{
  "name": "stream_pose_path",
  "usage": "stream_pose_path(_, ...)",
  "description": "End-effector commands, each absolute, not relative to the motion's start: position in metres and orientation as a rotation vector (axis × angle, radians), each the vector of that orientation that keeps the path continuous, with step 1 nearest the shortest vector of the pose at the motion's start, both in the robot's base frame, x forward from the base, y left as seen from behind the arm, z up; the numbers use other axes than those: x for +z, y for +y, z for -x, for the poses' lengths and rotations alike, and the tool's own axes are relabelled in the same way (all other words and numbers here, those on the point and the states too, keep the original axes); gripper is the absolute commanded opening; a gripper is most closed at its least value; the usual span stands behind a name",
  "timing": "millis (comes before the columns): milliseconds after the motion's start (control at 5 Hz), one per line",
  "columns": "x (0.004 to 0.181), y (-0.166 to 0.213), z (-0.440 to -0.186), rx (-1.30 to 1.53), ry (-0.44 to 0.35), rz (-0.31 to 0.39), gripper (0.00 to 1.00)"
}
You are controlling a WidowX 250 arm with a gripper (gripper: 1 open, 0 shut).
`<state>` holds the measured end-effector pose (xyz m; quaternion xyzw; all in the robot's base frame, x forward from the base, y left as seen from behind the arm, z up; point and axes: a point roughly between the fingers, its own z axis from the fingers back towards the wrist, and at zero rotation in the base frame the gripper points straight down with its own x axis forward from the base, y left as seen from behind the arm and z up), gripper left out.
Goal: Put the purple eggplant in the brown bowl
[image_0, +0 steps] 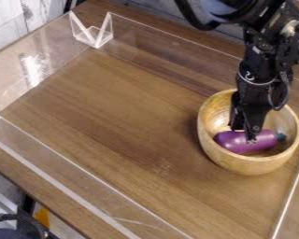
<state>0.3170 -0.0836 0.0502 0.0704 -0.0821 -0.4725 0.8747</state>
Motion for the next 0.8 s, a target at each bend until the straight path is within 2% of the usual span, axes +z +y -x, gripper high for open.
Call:
stream_pose_path(0,0.0665,-0.0806,-0.3275,-0.978,-0.218,-0.166,0.0)
stream_pose_path(600,0.0701,-0.0737,-0.3268,-0.977,-0.197,-0.178,0.0)
